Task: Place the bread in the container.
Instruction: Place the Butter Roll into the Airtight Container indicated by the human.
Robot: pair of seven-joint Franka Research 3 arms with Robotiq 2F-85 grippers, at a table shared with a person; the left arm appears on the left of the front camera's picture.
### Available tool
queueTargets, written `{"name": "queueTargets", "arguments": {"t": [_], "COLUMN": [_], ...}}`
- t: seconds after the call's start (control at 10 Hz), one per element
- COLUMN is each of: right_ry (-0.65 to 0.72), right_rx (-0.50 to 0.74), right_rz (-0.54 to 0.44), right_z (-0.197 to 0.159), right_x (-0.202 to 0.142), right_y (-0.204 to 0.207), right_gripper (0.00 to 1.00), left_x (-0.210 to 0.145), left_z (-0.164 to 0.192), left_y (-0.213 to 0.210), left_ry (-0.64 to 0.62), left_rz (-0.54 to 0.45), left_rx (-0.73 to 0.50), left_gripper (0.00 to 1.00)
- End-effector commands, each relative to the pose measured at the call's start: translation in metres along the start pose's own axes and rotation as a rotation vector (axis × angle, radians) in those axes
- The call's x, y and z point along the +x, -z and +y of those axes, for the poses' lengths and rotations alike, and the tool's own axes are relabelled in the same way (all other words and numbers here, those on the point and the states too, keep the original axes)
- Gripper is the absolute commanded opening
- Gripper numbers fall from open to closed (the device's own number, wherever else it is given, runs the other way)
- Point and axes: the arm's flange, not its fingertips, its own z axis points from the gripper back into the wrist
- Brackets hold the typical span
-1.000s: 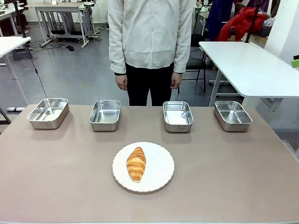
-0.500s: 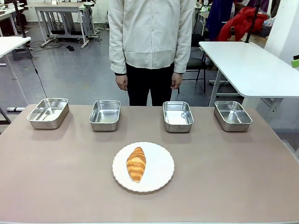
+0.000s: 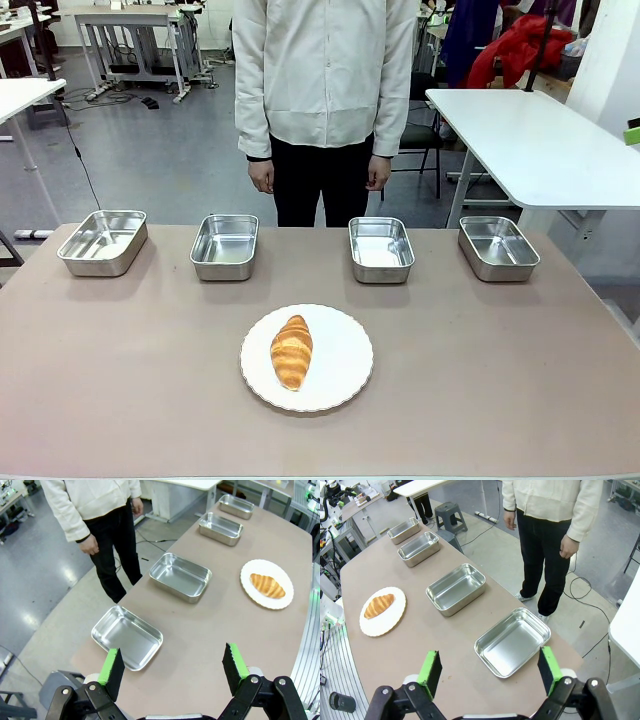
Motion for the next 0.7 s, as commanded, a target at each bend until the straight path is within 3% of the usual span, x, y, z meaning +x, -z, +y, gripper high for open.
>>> {"name": "queueTargets", "arguments": {"t": [0.0, 0.6], "right_ry": [-0.002, -0.002], "right_rx": [-0.001, -0.001], "right_rz": [-0.004, -0.004], "right_z": [0.0003, 0.0003], "right_x": [0.001, 0.001], "right_y": [-0.0001, -0.0001], "right_gripper": [1.0, 1.0], "left_x": [0.0, 0.0], "left_z": [-0.0009, -0.0009], "left_y": [-0.0011, -0.0011], "left_ry": [0.014, 0.014], "left_rz": [-0.005, -0.005], "left_rx": [-0.005, -0.005], "left_gripper": [1.0, 1.0]}}
